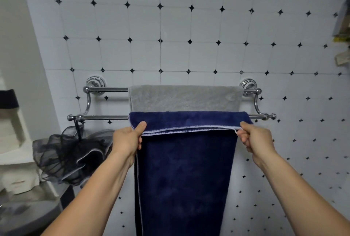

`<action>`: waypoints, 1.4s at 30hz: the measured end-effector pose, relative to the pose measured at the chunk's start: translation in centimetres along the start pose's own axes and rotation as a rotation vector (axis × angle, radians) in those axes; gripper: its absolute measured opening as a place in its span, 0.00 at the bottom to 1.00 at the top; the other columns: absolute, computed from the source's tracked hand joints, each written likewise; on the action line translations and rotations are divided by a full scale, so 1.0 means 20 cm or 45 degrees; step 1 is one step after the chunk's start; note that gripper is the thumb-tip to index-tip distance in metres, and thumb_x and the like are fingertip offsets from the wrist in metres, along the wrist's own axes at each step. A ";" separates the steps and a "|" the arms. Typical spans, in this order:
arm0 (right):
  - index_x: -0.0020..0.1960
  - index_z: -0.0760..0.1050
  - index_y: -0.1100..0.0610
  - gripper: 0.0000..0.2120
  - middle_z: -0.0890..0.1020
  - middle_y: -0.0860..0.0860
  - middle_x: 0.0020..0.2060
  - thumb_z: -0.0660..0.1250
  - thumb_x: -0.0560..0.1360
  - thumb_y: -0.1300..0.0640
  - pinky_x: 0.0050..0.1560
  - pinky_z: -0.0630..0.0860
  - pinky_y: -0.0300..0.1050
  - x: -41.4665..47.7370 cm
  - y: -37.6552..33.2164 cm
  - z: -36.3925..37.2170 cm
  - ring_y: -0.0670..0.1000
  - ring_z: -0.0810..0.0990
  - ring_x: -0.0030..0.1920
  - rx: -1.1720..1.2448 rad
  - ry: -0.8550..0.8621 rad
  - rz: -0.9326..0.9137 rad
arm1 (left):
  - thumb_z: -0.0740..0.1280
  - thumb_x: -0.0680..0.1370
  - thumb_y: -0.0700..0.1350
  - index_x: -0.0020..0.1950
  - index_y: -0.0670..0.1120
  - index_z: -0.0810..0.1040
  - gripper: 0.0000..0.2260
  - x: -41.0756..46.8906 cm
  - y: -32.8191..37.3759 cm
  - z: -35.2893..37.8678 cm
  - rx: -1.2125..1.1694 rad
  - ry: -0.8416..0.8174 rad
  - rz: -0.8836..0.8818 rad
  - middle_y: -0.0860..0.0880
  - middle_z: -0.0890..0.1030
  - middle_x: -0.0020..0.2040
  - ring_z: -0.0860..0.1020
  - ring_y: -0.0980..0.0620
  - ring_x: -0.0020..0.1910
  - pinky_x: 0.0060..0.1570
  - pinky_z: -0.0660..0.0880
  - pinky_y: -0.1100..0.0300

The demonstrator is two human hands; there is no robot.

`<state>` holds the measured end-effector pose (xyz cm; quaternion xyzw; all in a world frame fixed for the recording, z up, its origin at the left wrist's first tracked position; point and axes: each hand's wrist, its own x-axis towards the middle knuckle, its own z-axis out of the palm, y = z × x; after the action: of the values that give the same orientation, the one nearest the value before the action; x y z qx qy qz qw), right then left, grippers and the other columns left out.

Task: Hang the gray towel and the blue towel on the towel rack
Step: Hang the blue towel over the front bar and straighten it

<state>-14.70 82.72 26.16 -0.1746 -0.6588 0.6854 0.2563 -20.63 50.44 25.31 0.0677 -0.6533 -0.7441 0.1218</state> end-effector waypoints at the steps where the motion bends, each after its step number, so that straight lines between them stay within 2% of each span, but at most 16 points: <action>1: 0.34 0.78 0.62 0.16 0.72 0.47 0.17 0.66 0.76 0.54 0.19 0.61 0.33 -0.03 0.07 -0.02 0.42 0.65 0.18 0.029 0.001 -0.050 | 0.73 0.75 0.48 0.28 0.44 0.67 0.21 -0.02 -0.04 -0.03 0.045 -0.004 0.008 0.50 0.70 0.19 0.63 0.57 0.14 0.16 0.57 0.71; 4: 0.34 0.79 0.62 0.16 0.73 0.49 0.19 0.66 0.76 0.54 0.23 0.64 0.32 -0.13 0.27 -0.10 0.44 0.67 0.21 0.066 -0.034 -0.097 | 0.72 0.75 0.49 0.29 0.44 0.66 0.21 -0.10 -0.17 -0.11 0.196 -0.017 0.039 0.47 0.70 0.23 0.64 0.57 0.15 0.16 0.58 0.69; 12: 0.34 0.79 0.61 0.15 0.75 0.48 0.19 0.66 0.77 0.55 0.24 0.67 0.31 -0.28 0.58 -0.20 0.42 0.69 0.22 0.085 -0.090 -0.061 | 0.72 0.74 0.51 0.32 0.43 0.68 0.19 -0.29 -0.39 -0.25 0.375 -0.002 0.059 0.45 0.71 0.24 0.66 0.52 0.19 0.22 0.61 0.64; 15: 0.35 0.77 0.62 0.15 0.76 0.48 0.20 0.65 0.77 0.55 0.25 0.68 0.31 -0.37 0.66 -0.25 0.42 0.71 0.23 0.077 -0.106 -0.012 | 0.72 0.74 0.51 0.32 0.43 0.69 0.19 -0.39 -0.46 -0.27 0.423 0.037 0.039 0.46 0.71 0.23 0.67 0.54 0.18 0.20 0.61 0.65; 17: 0.36 0.77 0.62 0.15 0.76 0.47 0.21 0.65 0.77 0.55 0.28 0.70 0.32 -0.45 0.73 -0.29 0.42 0.73 0.24 0.061 -0.094 0.030 | 0.72 0.74 0.51 0.32 0.43 0.68 0.20 -0.47 -0.53 -0.30 0.433 0.035 -0.006 0.46 0.71 0.23 0.66 0.55 0.17 0.19 0.62 0.65; 20: 0.35 0.77 0.61 0.15 0.76 0.49 0.22 0.64 0.78 0.55 0.33 0.70 0.38 -0.60 0.81 -0.39 0.44 0.73 0.26 0.013 -0.081 0.097 | 0.71 0.75 0.52 0.32 0.43 0.68 0.20 -0.62 -0.63 -0.36 0.486 -0.004 -0.113 0.46 0.71 0.23 0.66 0.54 0.18 0.24 0.64 0.61; 28: 0.36 0.79 0.62 0.16 0.76 0.48 0.20 0.64 0.78 0.55 0.32 0.66 0.42 -1.03 1.02 -0.56 0.41 0.71 0.21 -0.130 -0.010 0.236 | 0.71 0.75 0.53 0.32 0.41 0.68 0.20 -0.95 -0.94 -0.60 0.516 -0.085 -0.221 0.47 0.70 0.20 0.66 0.53 0.19 0.29 0.67 0.59; 34: 0.37 0.81 0.65 0.17 0.77 0.51 0.21 0.66 0.78 0.53 0.31 0.67 0.43 -1.28 1.25 -0.69 0.44 0.72 0.21 -0.176 0.025 0.419 | 0.72 0.74 0.52 0.31 0.44 0.69 0.19 -1.16 -1.12 -0.76 0.540 -0.103 -0.339 0.49 0.71 0.20 0.69 0.51 0.23 0.31 0.69 0.58; 38: 0.35 0.78 0.70 0.15 0.76 0.56 0.19 0.68 0.76 0.61 0.19 0.67 0.34 -1.30 1.32 -0.71 0.46 0.71 0.16 -0.070 0.077 0.565 | 0.74 0.74 0.48 0.29 0.43 0.67 0.20 -1.21 -1.14 -0.79 0.495 -0.090 -0.424 0.45 0.70 0.22 0.68 0.50 0.26 0.30 0.68 0.59; 39: 0.33 0.76 0.71 0.14 0.76 0.58 0.18 0.69 0.75 0.64 0.20 0.68 0.34 -1.29 1.33 -0.71 0.48 0.71 0.16 -0.034 0.098 0.592 | 0.74 0.73 0.46 0.28 0.43 0.67 0.20 -1.21 -1.14 -0.79 0.495 -0.091 -0.418 0.44 0.70 0.23 0.68 0.50 0.27 0.29 0.67 0.60; 42: 0.32 0.76 0.71 0.13 0.77 0.65 0.24 0.70 0.74 0.67 0.30 0.72 0.45 -1.27 1.33 -0.69 0.54 0.73 0.20 -0.026 0.099 0.682 | 0.74 0.73 0.42 0.26 0.42 0.71 0.19 -1.21 -1.12 -0.78 0.493 -0.123 -0.455 0.42 0.73 0.24 0.71 0.50 0.26 0.26 0.67 0.61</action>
<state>10.62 79.17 -3.80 -0.3715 -0.5858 0.7148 0.0892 4.68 44.63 -0.37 0.1685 -0.7661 -0.6175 -0.0580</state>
